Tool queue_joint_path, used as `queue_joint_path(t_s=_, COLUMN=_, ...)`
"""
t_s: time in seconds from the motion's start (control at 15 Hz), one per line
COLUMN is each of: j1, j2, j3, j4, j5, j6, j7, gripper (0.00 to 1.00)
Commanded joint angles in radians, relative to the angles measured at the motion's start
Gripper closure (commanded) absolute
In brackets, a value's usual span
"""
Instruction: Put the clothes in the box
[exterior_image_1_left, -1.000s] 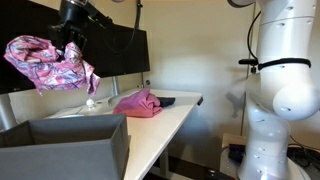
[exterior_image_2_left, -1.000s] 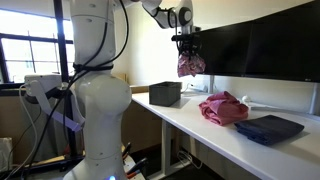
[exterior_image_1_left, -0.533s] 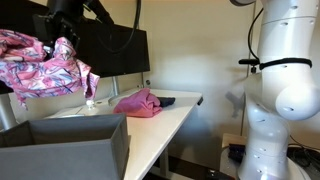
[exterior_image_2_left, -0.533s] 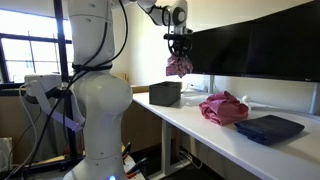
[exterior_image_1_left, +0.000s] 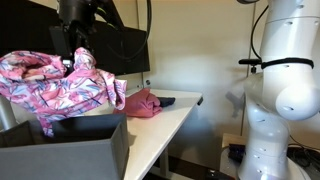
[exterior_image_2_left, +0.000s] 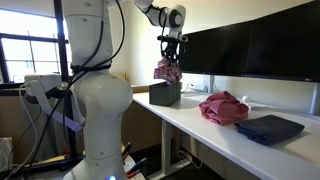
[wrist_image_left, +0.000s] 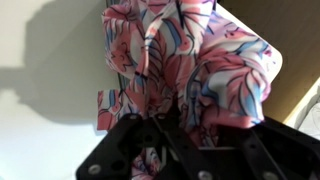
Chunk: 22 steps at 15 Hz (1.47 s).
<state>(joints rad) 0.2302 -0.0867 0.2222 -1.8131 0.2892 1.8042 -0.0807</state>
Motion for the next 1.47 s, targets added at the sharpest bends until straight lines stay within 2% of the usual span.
queue_joint_path(t_s=0.0, j1=0.007, j2=-0.062, j3=0.007, j4=-0.104, j5=0.012, j6=0.047, j7=-0.002, gripper=0.89)
queue_joint_path(t_s=0.6, j1=0.059, j2=-0.076, j3=0.065, j4=-0.269, j5=-0.041, j6=0.245, j7=0.019, gripper=0.89)
queue_joint_path(t_s=1.4, j1=0.052, j2=0.031, j3=0.069, j4=-0.382, j5=-0.269, j6=0.331, j7=0.148, gripper=0.89)
